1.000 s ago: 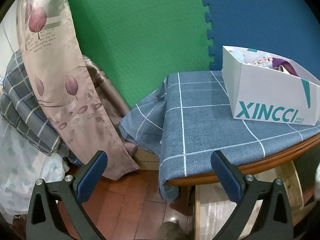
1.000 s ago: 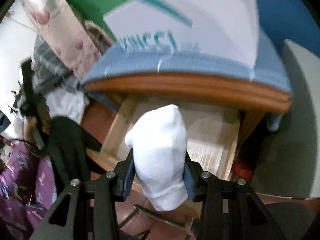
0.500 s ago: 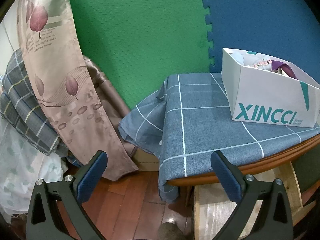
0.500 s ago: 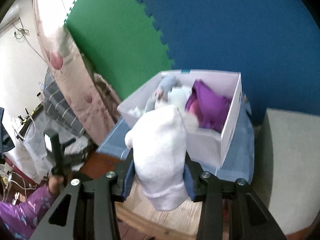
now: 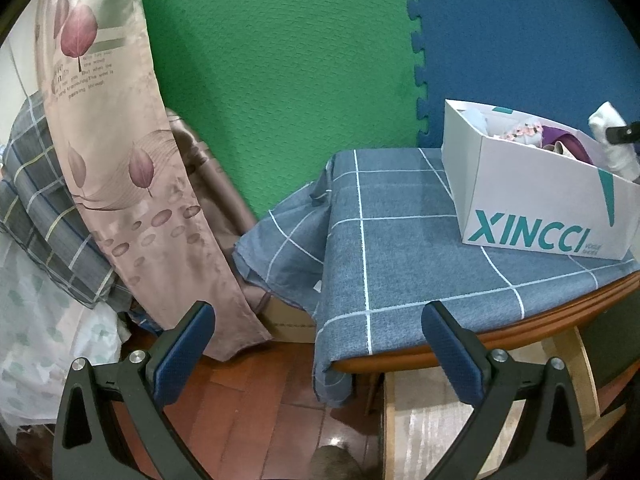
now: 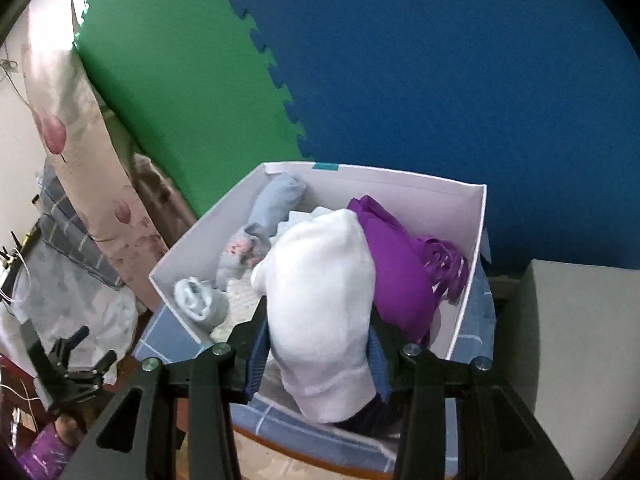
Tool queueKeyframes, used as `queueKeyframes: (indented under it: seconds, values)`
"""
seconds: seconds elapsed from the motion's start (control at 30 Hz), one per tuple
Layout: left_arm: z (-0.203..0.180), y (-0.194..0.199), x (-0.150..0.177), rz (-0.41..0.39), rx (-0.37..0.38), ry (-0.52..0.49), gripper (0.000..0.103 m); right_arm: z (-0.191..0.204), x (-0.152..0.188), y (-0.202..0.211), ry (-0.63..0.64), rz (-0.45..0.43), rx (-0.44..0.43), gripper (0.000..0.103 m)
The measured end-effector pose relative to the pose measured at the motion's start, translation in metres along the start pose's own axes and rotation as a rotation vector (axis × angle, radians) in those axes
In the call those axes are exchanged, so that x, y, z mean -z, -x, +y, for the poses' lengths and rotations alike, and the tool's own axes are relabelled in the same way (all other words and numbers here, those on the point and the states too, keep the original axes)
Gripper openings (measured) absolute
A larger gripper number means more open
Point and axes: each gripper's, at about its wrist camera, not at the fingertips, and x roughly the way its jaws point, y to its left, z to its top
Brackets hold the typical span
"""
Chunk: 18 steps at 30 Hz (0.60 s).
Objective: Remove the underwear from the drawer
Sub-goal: 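Lower the white sock into the shoe box and open the right gripper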
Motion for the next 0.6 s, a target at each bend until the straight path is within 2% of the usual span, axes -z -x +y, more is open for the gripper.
queueKeyframes:
  seconds: [0.27,0.6]
  values:
    - [-0.002,0.001,0.002,-0.002,-0.004,-0.002,0.103,-0.007,0.005,-0.034,0.009,0.066,0.053,0.043]
    - [-0.003,0.001,0.002,-0.002,-0.004,0.0,0.103,0.0,0.006,-0.039,0.065,0.07,0.099,0.045]
